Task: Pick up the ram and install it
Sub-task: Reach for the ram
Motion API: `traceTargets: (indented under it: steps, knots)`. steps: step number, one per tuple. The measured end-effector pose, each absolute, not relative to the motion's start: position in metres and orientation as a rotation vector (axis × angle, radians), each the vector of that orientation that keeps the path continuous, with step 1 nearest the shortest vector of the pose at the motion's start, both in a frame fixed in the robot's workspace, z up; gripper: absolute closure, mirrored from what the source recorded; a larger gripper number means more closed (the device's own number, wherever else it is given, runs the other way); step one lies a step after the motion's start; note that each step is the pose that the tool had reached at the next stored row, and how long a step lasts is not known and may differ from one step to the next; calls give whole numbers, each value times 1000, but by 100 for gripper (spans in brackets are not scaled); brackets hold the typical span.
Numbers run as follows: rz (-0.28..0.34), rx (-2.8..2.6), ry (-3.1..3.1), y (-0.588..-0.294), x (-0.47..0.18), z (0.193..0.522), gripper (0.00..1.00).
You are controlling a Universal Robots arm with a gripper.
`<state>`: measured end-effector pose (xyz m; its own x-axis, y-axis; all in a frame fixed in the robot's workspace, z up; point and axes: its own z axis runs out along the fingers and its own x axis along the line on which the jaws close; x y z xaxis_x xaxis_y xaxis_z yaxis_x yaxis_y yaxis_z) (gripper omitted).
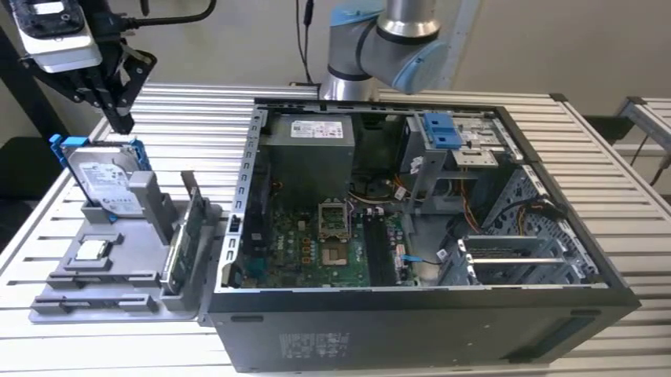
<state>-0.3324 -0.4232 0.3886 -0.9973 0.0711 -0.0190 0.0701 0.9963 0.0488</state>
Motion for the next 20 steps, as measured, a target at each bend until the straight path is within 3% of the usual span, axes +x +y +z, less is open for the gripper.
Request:
traceTargets:
  steps: [20]
  knots:
    - [75,111,3119,-423,-385,387,89]
